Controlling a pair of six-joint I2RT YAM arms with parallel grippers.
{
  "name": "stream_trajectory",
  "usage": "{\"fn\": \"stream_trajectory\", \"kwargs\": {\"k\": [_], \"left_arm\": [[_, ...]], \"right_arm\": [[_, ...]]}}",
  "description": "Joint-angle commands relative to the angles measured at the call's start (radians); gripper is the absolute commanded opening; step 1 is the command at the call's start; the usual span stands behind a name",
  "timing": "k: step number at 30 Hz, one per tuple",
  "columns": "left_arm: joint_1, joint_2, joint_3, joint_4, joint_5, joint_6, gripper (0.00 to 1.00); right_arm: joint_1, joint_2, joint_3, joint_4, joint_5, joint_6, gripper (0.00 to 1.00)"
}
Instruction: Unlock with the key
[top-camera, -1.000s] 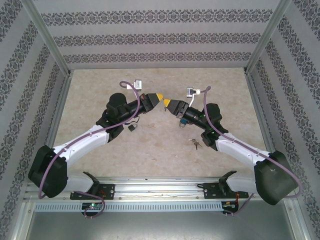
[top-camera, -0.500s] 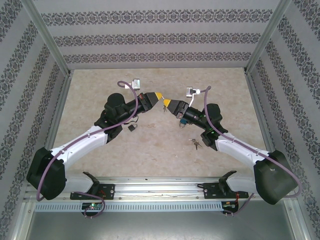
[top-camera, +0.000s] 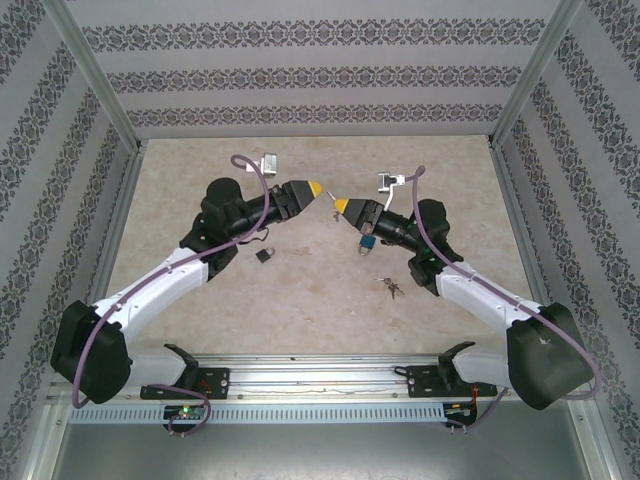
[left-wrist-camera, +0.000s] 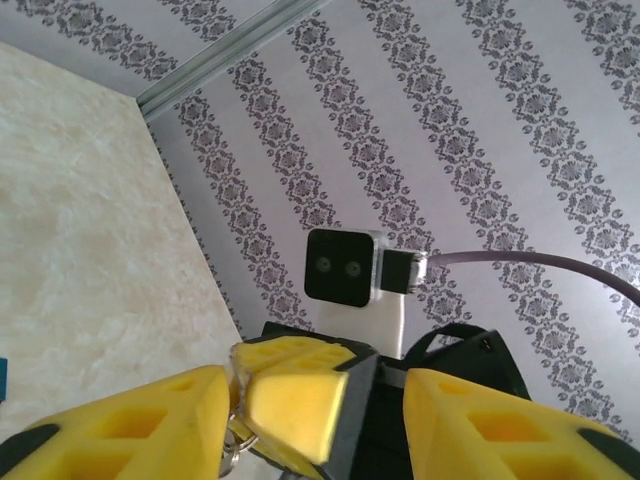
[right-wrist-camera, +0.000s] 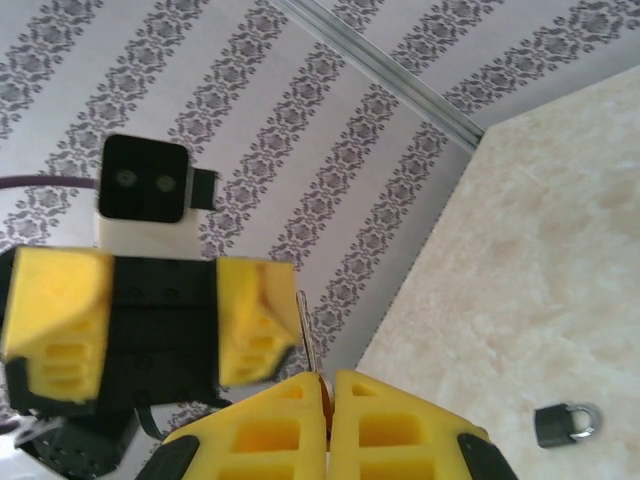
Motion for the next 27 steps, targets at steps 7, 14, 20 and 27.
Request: {"fn": "stream_trajectory", "kwargs": {"k": [7,14,20,27], "left_arm": [[0.021,0.029,0.217,-0.431,0.251,0.247,0.62],[0.021,0.054,0.239,-0.472,0.29,0.275,0.66],[0.02,0.057,0.237,-0.439,0.314,0.259,0.48],[0.02,0.05,0.236,-0.438,0.315,0.259,0.35]], "right_arm": [[-0.054,-0.013,0.118,-0.128,-0.254,-0.074,0.0],[-0.042,-0.011,0.152,-0.126,-0.341,-0.073,0.0],[-0.031,0.005,0.167,-0.14,-0.371,-0.074,0.0],[-0.026,0.016,0.179,-0.166,-0.379,-0.084,0.0]]}}
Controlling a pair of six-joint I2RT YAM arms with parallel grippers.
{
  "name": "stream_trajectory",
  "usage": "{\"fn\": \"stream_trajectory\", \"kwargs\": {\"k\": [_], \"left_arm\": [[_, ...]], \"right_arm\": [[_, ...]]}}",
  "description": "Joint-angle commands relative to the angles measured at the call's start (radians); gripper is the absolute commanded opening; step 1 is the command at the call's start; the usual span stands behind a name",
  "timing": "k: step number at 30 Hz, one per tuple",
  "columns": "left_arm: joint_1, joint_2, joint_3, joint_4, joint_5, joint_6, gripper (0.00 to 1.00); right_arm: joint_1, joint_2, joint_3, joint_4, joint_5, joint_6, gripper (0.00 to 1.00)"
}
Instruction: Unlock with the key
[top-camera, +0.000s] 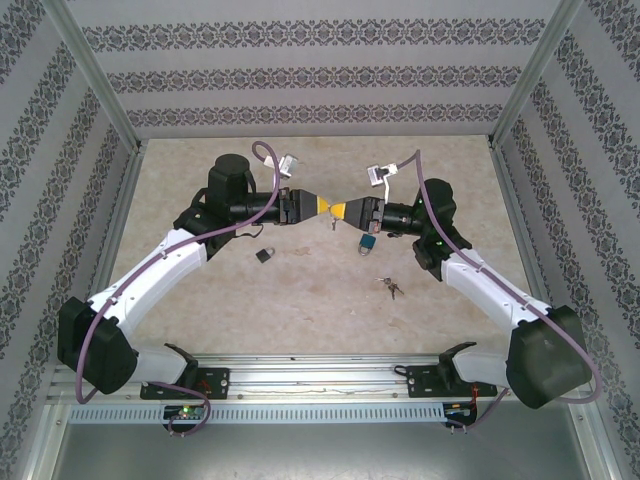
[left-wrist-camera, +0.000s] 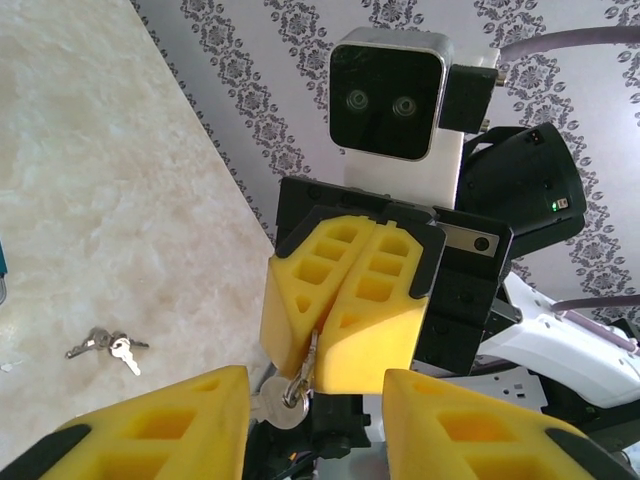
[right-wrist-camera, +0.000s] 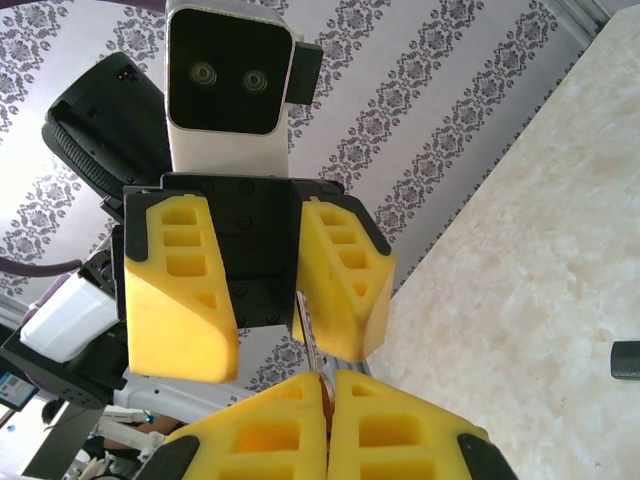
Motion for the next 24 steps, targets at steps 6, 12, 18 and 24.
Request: {"fn": "stream_trajectory", "kwargs": {"k": [6,12,18,24], "left_arm": [[0.003,-0.009,0.016,0.021,0.01,0.007,0.46],[0.002,-0.012,0.017,0.025,0.008,0.006,0.33],[0.003,-0.012,0.011,0.019,0.011,0.008,0.15],[0.003,-0.01,0.01,0.005,-0.012,0.018,0.0]], "right_arm": [[0.013,0.009,0.036,-0.024,-0.044,-0.033,0.0],[0.014,-0.001,0.036,-0.058,-0.041,-0.053,0.0],[0.013,0.0,0.039,-0.057,-0.032,-0.051,0.0],[0.01,-0.002,0.037,-0.046,-0.033,-0.041,0.05]]}}
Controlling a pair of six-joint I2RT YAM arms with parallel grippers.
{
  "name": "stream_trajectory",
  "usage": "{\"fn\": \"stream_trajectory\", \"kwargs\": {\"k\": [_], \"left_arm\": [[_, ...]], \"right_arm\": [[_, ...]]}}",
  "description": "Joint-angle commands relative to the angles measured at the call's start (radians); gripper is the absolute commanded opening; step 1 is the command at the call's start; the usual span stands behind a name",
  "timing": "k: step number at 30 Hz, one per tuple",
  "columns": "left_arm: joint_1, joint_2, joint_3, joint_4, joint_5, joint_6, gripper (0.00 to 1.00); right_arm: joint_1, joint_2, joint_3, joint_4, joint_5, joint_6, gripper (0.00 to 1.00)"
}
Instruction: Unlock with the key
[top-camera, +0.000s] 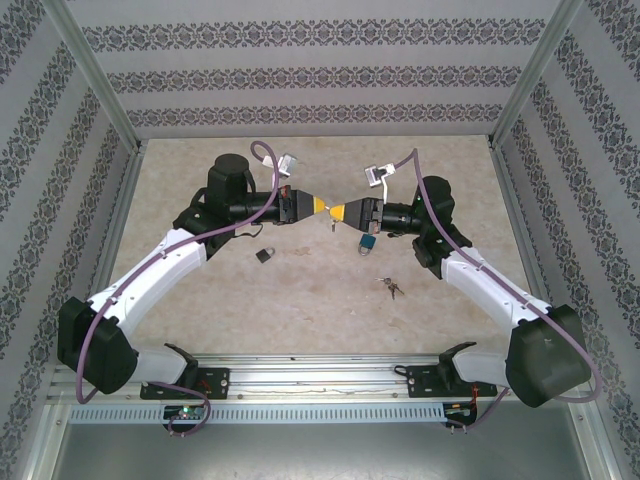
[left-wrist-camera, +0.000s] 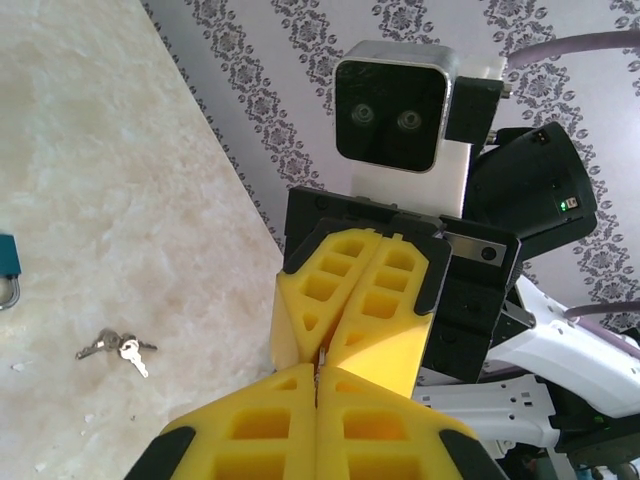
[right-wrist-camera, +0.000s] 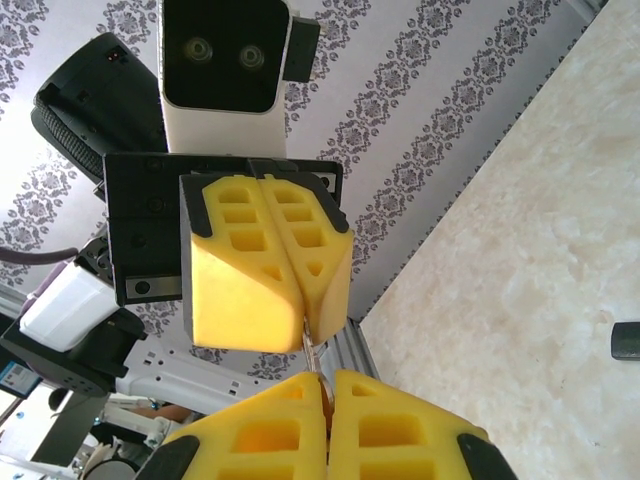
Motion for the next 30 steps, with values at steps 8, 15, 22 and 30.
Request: {"fn": "stream_trajectory", "kwargs": {"k": [8,15,22,30], "left_arm": [[-0.001,-0.029,-0.034,0.076,-0.045,-0.02,0.0],[-0.001,-0.035,-0.041,0.098,-0.044,-0.033,0.0],[-0.001,-0.032,-0.047,0.134,-0.038,-0.053,0.0],[-0.001,-0.036,-0.047,0.148,-0.043,-0.06,0.0]], "right_arm": [[-0.013,-0.061,-0.041,0.08,0.099,0.015,0.44],[0.002,-0.054,-0.046,0.087,0.113,0.016,0.47],[0.024,-0.028,-0.041,0.105,0.099,0.019,0.46],[0.027,-0.017,-0.031,0.108,0.086,0.019,0.31]]}}
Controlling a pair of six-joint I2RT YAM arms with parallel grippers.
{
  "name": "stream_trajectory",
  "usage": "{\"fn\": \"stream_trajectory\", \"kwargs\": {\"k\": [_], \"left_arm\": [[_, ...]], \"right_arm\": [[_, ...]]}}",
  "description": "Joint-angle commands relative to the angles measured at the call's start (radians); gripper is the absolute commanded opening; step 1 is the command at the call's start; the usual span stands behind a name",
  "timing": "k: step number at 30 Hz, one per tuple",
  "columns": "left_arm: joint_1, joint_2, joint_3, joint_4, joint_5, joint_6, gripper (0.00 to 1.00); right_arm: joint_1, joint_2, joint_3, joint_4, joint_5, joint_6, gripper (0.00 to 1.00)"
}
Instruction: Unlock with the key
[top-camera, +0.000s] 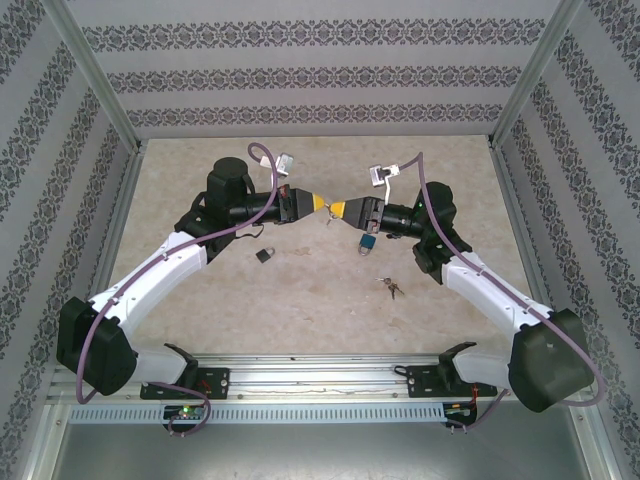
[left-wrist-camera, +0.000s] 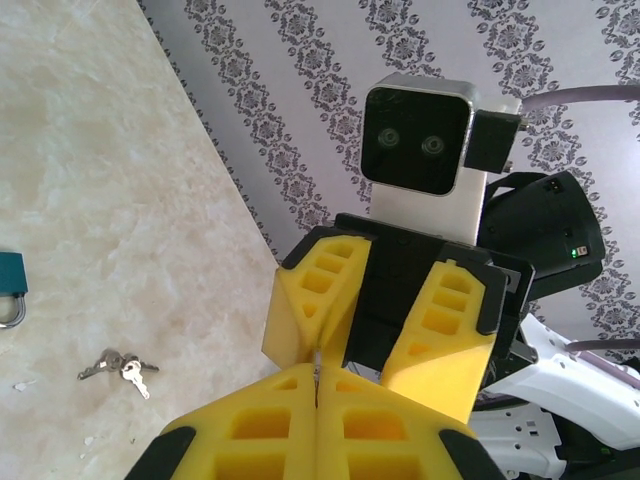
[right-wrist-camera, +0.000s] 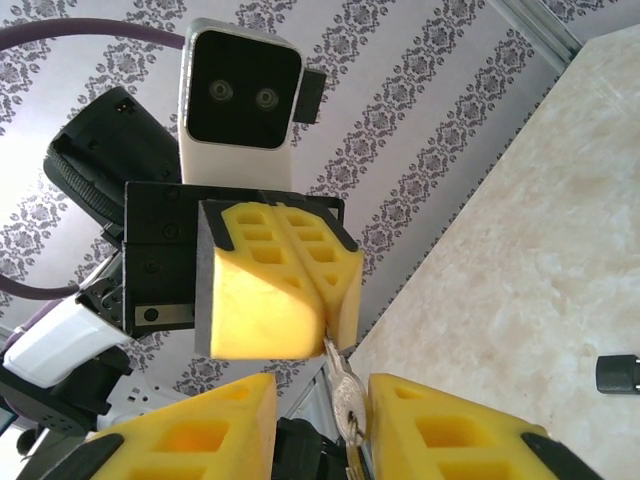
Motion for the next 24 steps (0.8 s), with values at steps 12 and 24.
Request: {"fn": "stream_trajectory", "kwargs": {"k": [12,24], "left_arm": [[-0.002,-0.031,-0.007,0.07,-0.001,-0.018,0.0],[-0.002,-0.029,-0.014,0.111,0.034,-0.045,0.0]], "right_arm": [[0.01,0.009,0.0,0.049,-0.024,-0.003,0.19],[0.007,0.005,-0.009,0.052,-0.003,-0.002,0.35]]}}
